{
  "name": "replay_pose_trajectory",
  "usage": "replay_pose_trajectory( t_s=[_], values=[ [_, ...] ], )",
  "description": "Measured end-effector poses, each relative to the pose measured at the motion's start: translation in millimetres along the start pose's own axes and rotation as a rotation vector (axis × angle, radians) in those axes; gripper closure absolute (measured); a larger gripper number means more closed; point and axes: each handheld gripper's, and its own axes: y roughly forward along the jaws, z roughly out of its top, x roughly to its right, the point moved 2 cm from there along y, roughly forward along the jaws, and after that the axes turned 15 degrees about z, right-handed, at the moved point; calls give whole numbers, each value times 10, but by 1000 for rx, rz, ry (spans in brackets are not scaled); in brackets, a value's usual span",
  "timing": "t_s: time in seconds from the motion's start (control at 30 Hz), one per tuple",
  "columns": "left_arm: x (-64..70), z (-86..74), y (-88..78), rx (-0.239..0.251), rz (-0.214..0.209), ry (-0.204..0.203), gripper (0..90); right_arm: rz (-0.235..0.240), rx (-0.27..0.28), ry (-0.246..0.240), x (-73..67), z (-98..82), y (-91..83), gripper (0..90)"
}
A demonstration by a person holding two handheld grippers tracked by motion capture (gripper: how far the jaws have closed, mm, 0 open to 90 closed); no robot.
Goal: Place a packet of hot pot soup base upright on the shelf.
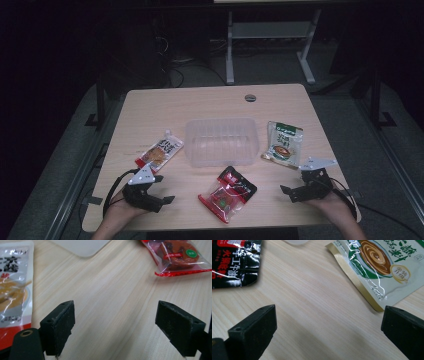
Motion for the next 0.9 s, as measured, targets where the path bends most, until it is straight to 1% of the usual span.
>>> replay_pose_trajectory(
  t_s=[0.03,0.1,0.17,0.23,0.27,0.3,0.33,0.37,0.4,0.43,0.57,0.6,0.63,0.67,0.7,0.73,0.77,0.8,0.83,0.87,0.9],
  values=[
    [-9,4,3,-7,-2,2,151,2,-2,-3,0,-3,1,0],
    [-12,7,9,-5,0,9,147,4,-1,-3,0,-6,2,0],
    [-23,16,15,-32,-5,-10,144,7,2,-6,7,-2,3,0],
    [-26,17,16,-34,-5,-9,149,9,1,-3,12,0,4,0],
    [-20,18,22,-40,-10,-20,154,9,-2,-4,19,-1,10,0],
    [-20,18,22,-40,-10,-20,159,9,-2,-4,19,-1,10,0],
    [-11,24,19,-42,-16,-20,159,9,-3,-4,21,0,11,0],
    [9,31,14,-46,-21,-27,181,11,-4,-4,23,1,20,0],
    [37,48,17,-44,-38,-30,184,12,-4,-2,22,2,23,0],
    [52,60,9,-47,-45,-26,205,13,-5,3,22,2,27,0],
    [94,97,7,-44,-56,-25,242,15,-3,0,26,6,46,0],
    [112,123,9,-40,-68,-28,268,17,-6,2,24,11,53,0],
    [112,123,9,-40,-68,-28,298,17,-6,2,24,11,53,0],
    [134,148,7,-30,-82,-27,298,18,-7,-1,25,14,56,0],
    [156,180,9,-22,-95,-23,369,20,-6,-6,20,18,62,0],
    [156,180,9,-22,-95,-23,411,20,-6,-6,20,18,62,0],
    [187,232,16,-12,-116,-22,453,15,-6,-6,24,20,66,0],
    [187,232,16,-12,-116,-22,502,15,-6,-6,24,20,66,0],
    [230,289,21,2,-143,-23,561,15,-7,3,32,22,70,0],
    [230,289,21,2,-143,-23,591,15,-7,3,32,22,70,0],
    [256,324,24,8,-153,-17,635,12,-8,-4,43,28,70,0]
  ],
)
